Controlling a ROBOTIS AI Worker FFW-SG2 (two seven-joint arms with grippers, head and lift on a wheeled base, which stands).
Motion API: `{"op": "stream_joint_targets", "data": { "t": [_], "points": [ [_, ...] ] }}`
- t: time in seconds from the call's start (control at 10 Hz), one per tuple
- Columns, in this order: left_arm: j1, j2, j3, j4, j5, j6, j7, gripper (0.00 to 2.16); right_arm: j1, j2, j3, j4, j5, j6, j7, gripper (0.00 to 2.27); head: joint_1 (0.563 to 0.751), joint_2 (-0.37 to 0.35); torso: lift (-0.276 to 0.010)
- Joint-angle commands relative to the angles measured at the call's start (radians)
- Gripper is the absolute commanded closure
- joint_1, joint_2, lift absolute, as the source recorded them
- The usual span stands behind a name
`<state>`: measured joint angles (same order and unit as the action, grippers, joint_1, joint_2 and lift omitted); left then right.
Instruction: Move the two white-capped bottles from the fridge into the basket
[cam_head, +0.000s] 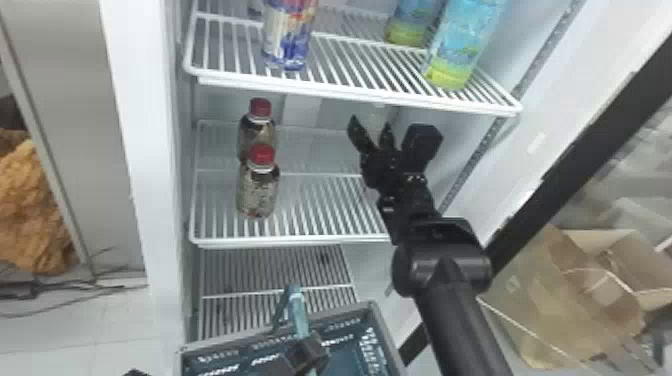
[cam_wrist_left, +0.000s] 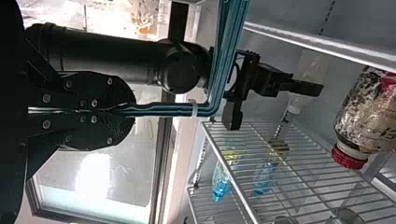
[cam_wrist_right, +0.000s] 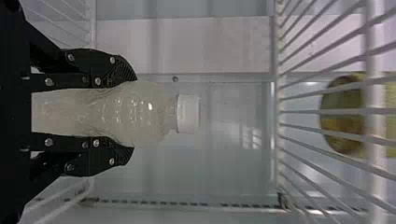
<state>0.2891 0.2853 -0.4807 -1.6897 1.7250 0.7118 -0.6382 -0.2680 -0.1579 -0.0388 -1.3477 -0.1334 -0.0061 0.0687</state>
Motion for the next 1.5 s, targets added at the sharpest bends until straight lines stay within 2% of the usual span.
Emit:
{"op": "stream_joint_targets", "data": {
  "t": [0.0, 0.8, 1.4],
  "points": [
    [0.003, -0.001, 0.002, 0.0, 0.0, 0.0, -0.002, 1.12, 0.059, 0.0, -0.027, -0.099, 0.012, 0.026, 0.008, 0.88, 0.695, -0.35, -0.26],
    [0.008, -0.003, 0.004, 0.0, -0.002, 0.002, -0.003, 1.12, 0.388, 0.0, -0.091, -0.561, -0.058, 0.171, 0.054, 0.88, 0.695, -0.35, -0.26],
    [0.008, -0.003, 0.008, 0.0, -0.002, 0.002, -0.003, 1.12, 0.656, 0.0, -0.101, -0.938, -0.186, 0.352, 0.079, 0.88, 0.695, -0.35, -0.26]
  ]
}}
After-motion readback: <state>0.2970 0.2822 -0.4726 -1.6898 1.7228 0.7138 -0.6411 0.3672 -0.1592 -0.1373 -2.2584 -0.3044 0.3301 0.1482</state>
